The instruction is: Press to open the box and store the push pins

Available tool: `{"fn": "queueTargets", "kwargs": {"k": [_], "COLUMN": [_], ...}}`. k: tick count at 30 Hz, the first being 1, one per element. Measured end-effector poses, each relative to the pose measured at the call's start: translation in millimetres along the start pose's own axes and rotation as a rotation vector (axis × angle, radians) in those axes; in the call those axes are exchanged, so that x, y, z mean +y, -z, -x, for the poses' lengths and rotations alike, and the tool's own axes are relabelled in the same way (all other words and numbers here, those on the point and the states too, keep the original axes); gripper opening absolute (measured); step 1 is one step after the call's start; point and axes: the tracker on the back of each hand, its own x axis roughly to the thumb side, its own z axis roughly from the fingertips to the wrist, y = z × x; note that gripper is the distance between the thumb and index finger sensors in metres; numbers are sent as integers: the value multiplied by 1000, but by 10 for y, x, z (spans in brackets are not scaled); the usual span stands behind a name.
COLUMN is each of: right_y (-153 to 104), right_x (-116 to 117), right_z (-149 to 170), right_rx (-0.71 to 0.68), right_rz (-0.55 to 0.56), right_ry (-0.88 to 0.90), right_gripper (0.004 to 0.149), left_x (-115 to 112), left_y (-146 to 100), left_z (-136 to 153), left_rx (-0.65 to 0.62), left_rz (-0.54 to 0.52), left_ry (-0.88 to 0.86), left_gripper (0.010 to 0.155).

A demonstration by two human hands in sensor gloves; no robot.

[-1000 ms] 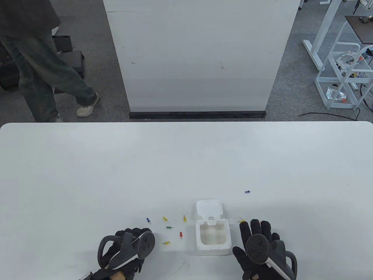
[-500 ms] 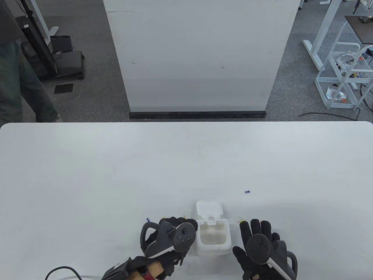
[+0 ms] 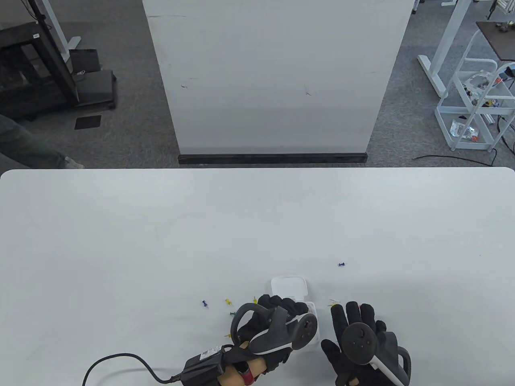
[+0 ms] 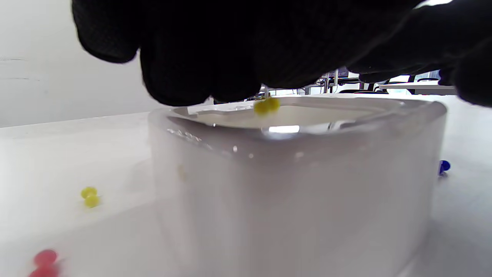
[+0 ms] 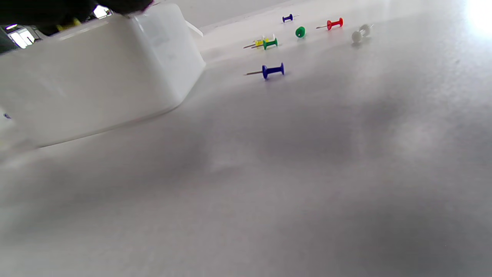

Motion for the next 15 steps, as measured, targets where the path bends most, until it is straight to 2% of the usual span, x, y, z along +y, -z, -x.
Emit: {"fn": "queueTargets", "kwargs": {"k": [5,8,11,15], "right_y": [1,1,-2,-1], "right_x": [1,4,3,3], "right_z": [-3,-5,-9,-8], "right_rx": [2,3,1,3], "right_rz": [-5,-9,-5,-5], "right_ry": [-3,-6,-9,-8], "right_gripper": [79,79,79,79], "left_x": [-8,42,86,89], "left_y": [-1,-44,-131,-382], "left_z": [43,89,201,486], "left_rx": [0,-7,-8,47], "left_rz": [-12,-44,-61,-86], "left_ry": [-24,-65,-89,-88], "left_gripper": [42,42,50,66]}}
